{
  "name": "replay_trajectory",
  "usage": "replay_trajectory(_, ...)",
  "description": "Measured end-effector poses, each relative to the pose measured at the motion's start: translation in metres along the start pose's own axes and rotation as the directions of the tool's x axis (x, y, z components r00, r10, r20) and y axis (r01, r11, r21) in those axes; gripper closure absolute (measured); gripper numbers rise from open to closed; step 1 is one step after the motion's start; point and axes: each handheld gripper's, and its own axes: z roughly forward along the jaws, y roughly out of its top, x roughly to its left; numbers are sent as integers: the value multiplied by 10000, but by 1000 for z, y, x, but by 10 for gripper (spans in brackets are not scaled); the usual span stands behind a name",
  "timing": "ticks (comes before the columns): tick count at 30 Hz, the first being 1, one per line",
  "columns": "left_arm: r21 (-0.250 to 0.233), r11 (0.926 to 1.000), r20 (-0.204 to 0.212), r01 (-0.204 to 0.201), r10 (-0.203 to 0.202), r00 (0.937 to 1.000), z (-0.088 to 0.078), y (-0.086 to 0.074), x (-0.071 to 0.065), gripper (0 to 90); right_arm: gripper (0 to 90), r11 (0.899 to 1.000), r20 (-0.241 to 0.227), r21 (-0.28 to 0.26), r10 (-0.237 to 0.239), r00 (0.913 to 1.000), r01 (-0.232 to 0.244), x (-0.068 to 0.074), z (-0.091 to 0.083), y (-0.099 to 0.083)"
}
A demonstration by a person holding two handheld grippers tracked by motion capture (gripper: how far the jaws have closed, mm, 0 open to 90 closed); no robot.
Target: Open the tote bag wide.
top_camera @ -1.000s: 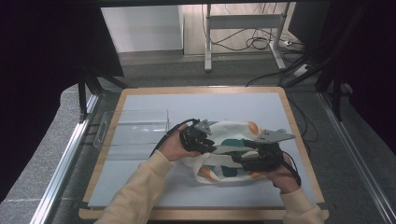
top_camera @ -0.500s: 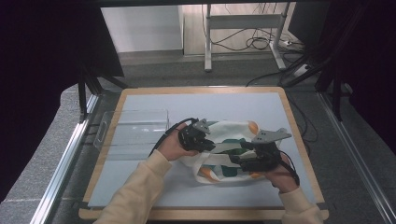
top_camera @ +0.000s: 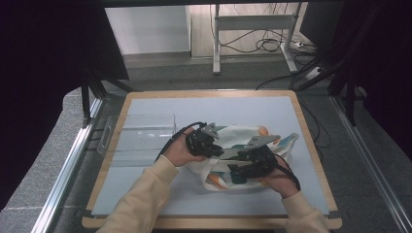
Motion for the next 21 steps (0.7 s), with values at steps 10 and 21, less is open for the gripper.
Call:
replay_trajectory(10,97,9999,-44,-41,42,10000,-2,2,0,823,772,9951,231,910,-399,9989,376,1,10,-4)
replay_trajectory(21,-119,9998,-520,168,-174,9985,-10,6,4,826,848,9952,176,847,-504,9986,487,3,6,-7)
